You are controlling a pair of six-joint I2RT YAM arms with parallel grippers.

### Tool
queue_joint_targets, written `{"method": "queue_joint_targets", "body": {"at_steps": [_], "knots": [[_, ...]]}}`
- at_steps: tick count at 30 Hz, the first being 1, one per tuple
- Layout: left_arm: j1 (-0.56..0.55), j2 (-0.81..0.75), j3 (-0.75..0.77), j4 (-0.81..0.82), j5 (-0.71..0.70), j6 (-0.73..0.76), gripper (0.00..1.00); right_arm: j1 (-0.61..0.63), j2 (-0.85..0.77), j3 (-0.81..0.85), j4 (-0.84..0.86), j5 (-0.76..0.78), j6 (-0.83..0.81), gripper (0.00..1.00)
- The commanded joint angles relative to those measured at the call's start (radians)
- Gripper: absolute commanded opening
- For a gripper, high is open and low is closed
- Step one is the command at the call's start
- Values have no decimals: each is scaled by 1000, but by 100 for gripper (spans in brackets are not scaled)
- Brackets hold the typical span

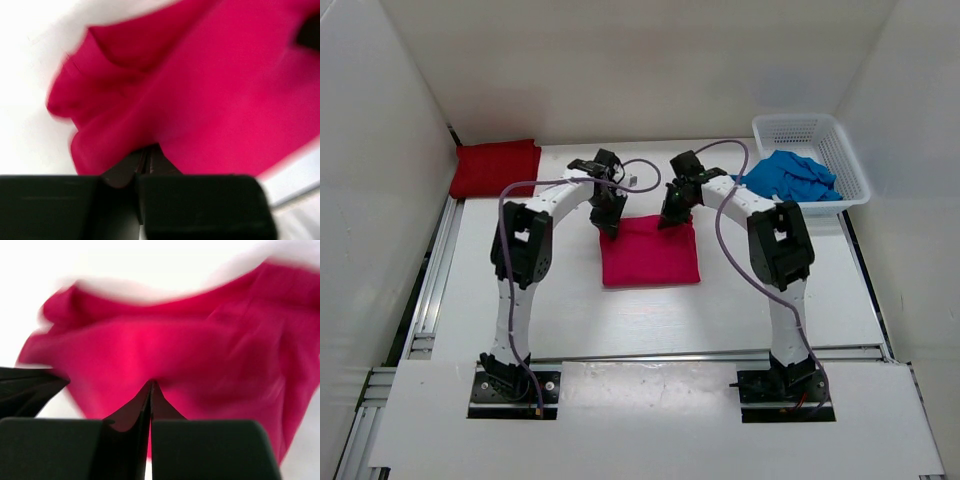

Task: Fold and stack the t-shirts
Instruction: Fold the long partially folded tshirt into a neat square

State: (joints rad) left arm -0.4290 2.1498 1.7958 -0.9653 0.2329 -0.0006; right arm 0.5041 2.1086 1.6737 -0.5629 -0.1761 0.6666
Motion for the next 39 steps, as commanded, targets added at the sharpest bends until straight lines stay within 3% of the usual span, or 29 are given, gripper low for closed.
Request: {"method": "queue_joint_targets", "body": {"at_steps": [1, 4, 6, 11, 15, 17, 20, 22, 24, 26, 29, 34, 39], "knots": [[24, 39, 77, 2, -39, 1, 18, -58, 57, 70, 24, -2, 45, 0], [35, 70, 122, 34, -66, 1, 32, -94, 82, 80, 57, 46, 77, 0], [45, 94, 143, 45, -66, 1, 50, -114, 94, 80, 81, 46, 91, 0], [84, 107, 143, 65, -66, 1, 64, -162, 142, 119, 83, 23, 91, 0], [115, 49, 143, 85, 3, 1, 87, -187, 133, 129, 72, 23, 70, 0], [124, 24, 143, 85, 3, 1, 100, -196, 93, 153, 52, 13, 42, 6], [144, -30, 111, 85, 55, 1, 100, -196, 33, 199, -20, 82, 10, 21], [153, -63, 55, 76, 94, 1, 100, -196, 8, 213, -86, 131, -10, 26], [153, -91, -22, 63, 118, 1, 100, -196, -10, 202, -188, 156, -45, 41], [153, -111, -87, 88, 149, 1, 100, -187, -45, 157, -253, 170, -77, 52], [153, -145, -193, 147, 175, 1, 100, -161, -108, -4, -223, 161, -97, 64], [153, -96, -201, 157, 186, 1, 100, -141, -145, -192, -121, 89, -67, 67], [124, -48, -200, 157, 243, 1, 100, -141, -53, -203, -92, 35, -39, 63]]}}
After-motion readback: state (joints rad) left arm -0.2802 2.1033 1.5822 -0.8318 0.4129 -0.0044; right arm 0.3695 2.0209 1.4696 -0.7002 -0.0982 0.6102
